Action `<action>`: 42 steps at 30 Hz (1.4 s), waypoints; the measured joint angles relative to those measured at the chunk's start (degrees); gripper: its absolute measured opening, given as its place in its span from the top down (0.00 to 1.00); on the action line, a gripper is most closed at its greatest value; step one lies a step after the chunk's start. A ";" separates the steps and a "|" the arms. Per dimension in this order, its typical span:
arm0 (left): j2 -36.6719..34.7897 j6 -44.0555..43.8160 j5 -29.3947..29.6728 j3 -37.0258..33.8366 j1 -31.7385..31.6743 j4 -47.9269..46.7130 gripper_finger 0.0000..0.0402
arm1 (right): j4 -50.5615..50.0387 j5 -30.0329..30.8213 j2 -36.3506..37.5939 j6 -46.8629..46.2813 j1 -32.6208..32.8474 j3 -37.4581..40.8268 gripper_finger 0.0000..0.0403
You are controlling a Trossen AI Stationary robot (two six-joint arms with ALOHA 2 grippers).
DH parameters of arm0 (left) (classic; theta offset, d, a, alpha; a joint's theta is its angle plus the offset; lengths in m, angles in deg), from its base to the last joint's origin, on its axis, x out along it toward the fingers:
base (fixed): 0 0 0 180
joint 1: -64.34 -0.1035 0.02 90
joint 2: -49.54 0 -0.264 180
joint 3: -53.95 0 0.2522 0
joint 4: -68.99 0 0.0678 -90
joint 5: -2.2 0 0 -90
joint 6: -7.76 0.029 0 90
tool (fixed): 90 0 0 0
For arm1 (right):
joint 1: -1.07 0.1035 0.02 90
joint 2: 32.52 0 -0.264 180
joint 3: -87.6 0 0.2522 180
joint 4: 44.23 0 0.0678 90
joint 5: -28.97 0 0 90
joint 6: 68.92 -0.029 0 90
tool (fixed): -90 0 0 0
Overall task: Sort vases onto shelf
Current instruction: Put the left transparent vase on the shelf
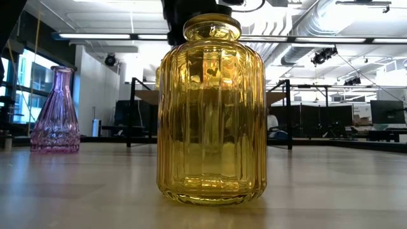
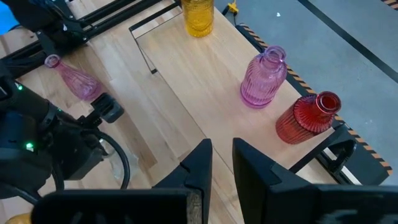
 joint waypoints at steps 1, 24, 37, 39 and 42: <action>0.00 0.00 0.07 0.00 -0.04 0.02 0.98 | 0.00 0.00 0.00 0.00 0.00 0.00 0.89; 0.44 2.36 1.45 9.62 0.02 -11.94 0.99 | 0.00 0.02 -0.02 0.89 0.00 0.00 0.89; 0.33 7.49 10.21 24.28 -2.24 -23.30 0.99 | 0.00 0.06 -0.02 1.99 0.00 0.00 0.89; 0.24 8.07 11.52 26.38 -3.23 -24.65 0.99 | 0.02 0.59 -0.02 2.14 0.00 0.00 0.89; 0.28 9.58 11.88 29.61 -4.67 -26.43 0.99 | 0.00 1.14 -0.02 2.35 0.00 0.00 0.89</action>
